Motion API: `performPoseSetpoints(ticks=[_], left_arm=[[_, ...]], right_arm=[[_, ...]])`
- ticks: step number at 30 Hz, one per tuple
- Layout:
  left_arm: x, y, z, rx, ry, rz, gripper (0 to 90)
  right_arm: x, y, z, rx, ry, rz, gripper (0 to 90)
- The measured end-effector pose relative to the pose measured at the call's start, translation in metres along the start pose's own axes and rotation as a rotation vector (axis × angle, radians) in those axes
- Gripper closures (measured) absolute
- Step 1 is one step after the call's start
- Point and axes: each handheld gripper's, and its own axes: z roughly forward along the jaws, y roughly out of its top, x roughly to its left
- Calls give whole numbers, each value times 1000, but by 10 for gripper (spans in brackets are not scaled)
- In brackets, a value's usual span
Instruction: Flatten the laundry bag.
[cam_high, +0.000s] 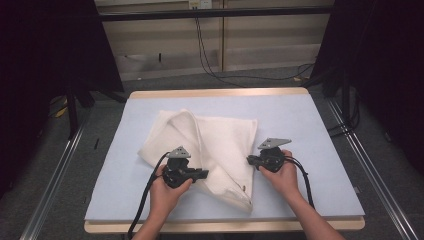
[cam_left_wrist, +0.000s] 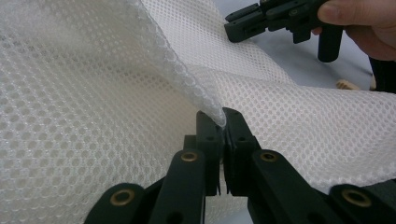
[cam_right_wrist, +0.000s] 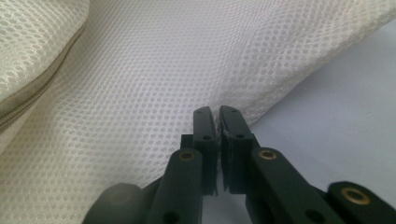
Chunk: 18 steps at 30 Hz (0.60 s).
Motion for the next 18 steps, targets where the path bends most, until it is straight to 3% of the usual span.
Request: performPoseSetpoints(ticks=[8,12,18], left_arm=[[0,1,1,-6,-5,9,869],[-1,2,1,-8,-4,16,868],[-3,3,0,-22,-3,22,868]], right_arm=[[-18,-1,-11,-83,-87,57,883],[-32,-5,-19,-98,-123,96,882],[-44,-8,-29,-124,-194,111,882]])
